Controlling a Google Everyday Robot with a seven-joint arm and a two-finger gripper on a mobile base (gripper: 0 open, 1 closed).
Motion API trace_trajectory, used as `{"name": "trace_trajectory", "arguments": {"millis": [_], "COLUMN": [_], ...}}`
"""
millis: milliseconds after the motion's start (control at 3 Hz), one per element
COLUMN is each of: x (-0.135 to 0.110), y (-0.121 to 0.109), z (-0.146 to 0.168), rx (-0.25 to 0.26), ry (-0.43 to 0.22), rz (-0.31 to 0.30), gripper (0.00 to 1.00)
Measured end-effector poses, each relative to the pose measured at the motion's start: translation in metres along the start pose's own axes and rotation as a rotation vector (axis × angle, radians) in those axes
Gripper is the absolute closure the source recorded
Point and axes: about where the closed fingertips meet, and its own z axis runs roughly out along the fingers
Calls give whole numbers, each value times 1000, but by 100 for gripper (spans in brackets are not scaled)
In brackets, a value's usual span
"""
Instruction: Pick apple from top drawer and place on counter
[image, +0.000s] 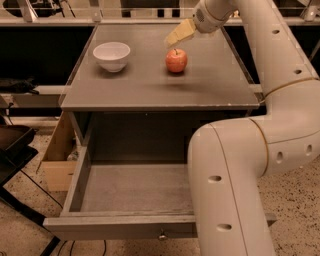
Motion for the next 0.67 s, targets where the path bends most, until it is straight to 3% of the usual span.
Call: {"name": "trace_trajectory", "arguments": {"millis": [333,667], "x": [15,38], "y": [-14,-24], "z": [-54,-111], "rx": [8,41], "ry": [-13,19], "rz": [19,44], "gripper": [0,0]}}
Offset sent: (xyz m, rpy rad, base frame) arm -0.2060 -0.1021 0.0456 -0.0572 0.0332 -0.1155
